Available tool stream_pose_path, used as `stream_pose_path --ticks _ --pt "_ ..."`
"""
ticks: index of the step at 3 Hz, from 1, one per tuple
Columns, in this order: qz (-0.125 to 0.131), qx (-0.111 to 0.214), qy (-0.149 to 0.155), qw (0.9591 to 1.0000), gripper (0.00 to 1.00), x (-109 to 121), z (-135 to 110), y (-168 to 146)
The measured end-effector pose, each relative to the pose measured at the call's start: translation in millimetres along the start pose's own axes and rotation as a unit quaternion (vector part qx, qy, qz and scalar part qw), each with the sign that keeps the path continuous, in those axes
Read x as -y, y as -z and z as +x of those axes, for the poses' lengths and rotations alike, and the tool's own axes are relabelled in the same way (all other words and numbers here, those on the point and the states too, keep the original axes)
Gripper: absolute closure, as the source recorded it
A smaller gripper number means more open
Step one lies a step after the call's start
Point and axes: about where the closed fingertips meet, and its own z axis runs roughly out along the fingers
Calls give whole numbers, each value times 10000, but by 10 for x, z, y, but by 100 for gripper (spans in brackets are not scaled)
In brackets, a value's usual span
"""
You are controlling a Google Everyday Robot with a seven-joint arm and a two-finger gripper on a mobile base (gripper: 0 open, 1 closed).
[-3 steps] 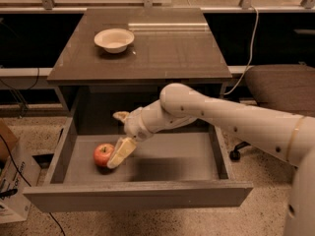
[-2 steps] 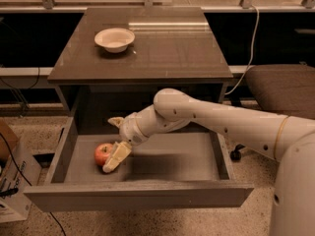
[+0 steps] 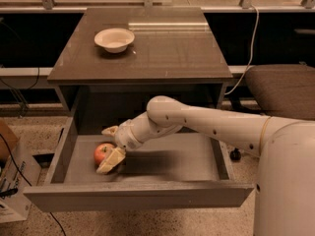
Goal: Pick apple from top drawer and place on counter
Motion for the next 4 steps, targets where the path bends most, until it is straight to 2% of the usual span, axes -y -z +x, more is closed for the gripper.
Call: stream_pose_path --ticks 2,3,4 --pt "217 39 -102 9997 63 13 35 131" --pt "399 248 -8 9989 86 -36 -122 428" --pt "577 263 214 9978 100 -53 -356 1036"
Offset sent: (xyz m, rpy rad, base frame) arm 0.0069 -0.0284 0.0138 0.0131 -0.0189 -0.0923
